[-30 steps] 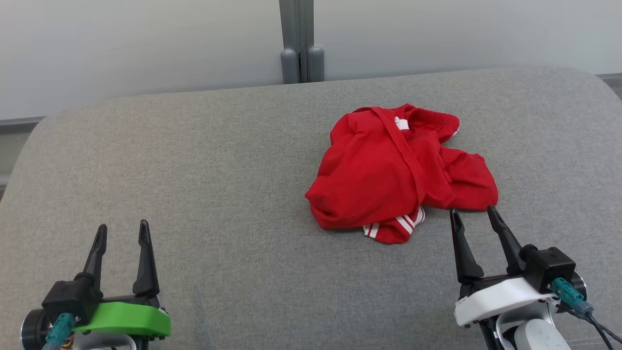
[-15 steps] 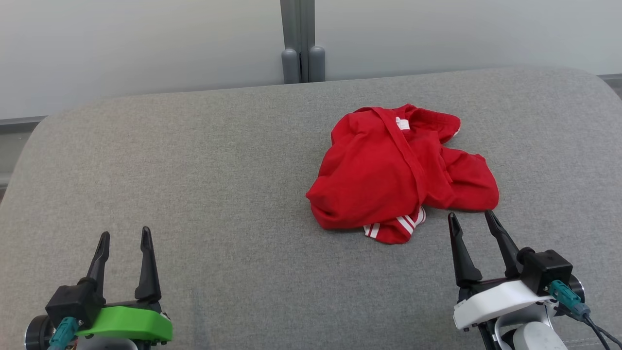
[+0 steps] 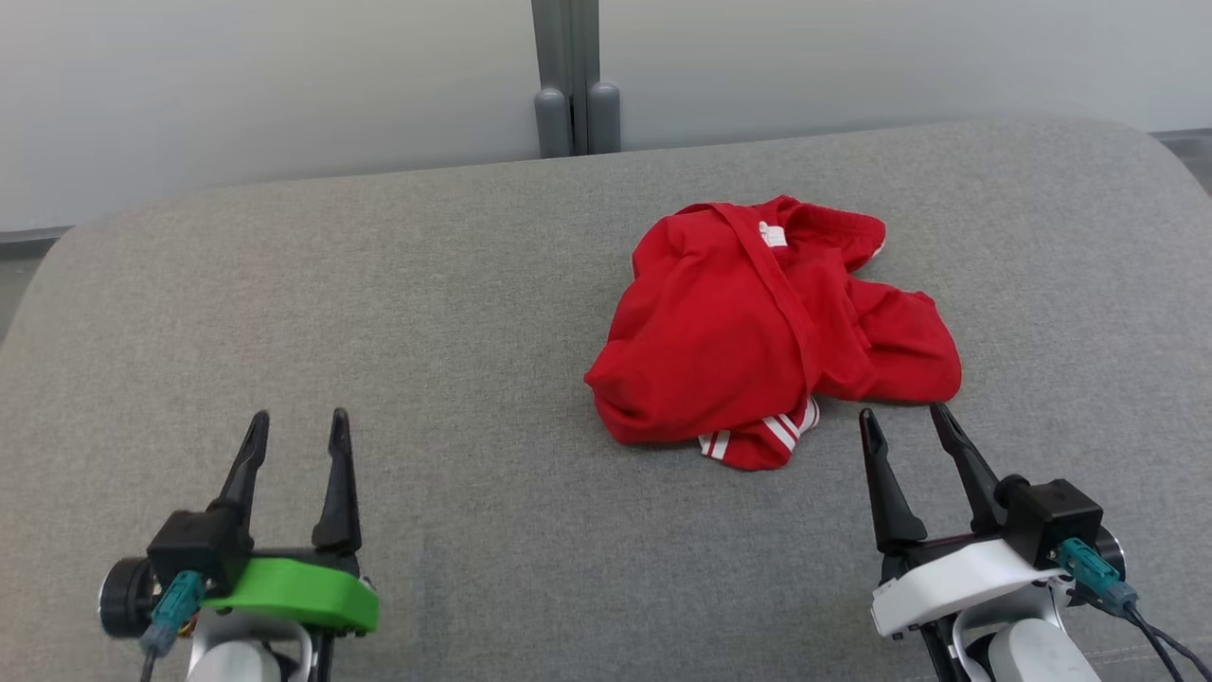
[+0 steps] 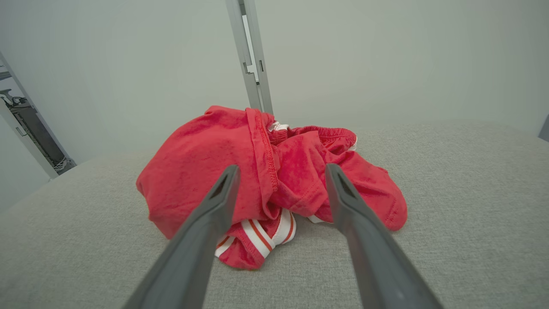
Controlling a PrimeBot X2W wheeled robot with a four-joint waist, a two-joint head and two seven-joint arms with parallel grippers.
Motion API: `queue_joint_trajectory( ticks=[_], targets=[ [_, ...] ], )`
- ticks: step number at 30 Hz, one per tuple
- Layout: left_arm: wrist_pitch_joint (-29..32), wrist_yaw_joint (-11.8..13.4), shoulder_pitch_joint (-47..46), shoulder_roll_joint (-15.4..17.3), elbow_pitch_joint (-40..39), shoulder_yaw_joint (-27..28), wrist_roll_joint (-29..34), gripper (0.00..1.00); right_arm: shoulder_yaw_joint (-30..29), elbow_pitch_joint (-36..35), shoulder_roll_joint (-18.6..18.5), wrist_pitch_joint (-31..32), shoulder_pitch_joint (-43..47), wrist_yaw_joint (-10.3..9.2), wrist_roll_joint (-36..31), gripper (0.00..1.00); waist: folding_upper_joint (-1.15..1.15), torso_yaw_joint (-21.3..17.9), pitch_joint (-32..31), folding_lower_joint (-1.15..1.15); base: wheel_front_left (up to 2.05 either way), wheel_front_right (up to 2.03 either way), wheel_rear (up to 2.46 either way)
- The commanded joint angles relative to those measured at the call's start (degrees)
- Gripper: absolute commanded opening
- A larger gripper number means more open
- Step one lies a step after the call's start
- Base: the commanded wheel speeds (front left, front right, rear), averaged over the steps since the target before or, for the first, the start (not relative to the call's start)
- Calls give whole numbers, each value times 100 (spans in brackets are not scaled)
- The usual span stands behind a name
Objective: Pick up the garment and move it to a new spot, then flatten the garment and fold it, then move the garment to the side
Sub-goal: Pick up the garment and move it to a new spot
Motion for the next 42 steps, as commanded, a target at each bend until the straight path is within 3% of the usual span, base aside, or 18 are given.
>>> queue_joint_trajectory(
  ticks=[1, 18, 30, 31, 32, 42],
  targets=[
    [-21, -31, -255, 4, 39, -116, 25, 100, 23, -4, -13, -20, -80, -2, 31, 100, 0, -109, 106, 0, 0, 0, 0],
    [-14, -58, -1932, 312, 980, -2264, -361, 100, 127, -48, -12, -20, -368, -2, 154, 100, 0, -1025, 659, 0, 0, 0, 0],
    [-14, -59, -2391, 401, 1881, -3013, -782, 100, 91, -138, -11, -20, -476, -2, 236, 100, 0, -1306, 971, 0, 0, 0, 0],
    [-14, -59, -2428, 410, 1904, -3036, -823, 62, 87, -144, -11, -20, -482, -2, 237, 100, 0, -1313, 981, 0, 0, 0, 0],
    [-14, -59, -2462, 408, 1923, -3090, -887, 0, 82, -153, -11, -20, -485, -2, 240, 100, 0, -1319, 988, 0, 0, 0, 0],
    [-14, -59, -2862, 452, 1568, -3122, -930, 0, 43, -150, -11, -20, -437, -2, 262, 100, 0, -1283, 905, 0, 0, 0, 0]
  ],
)
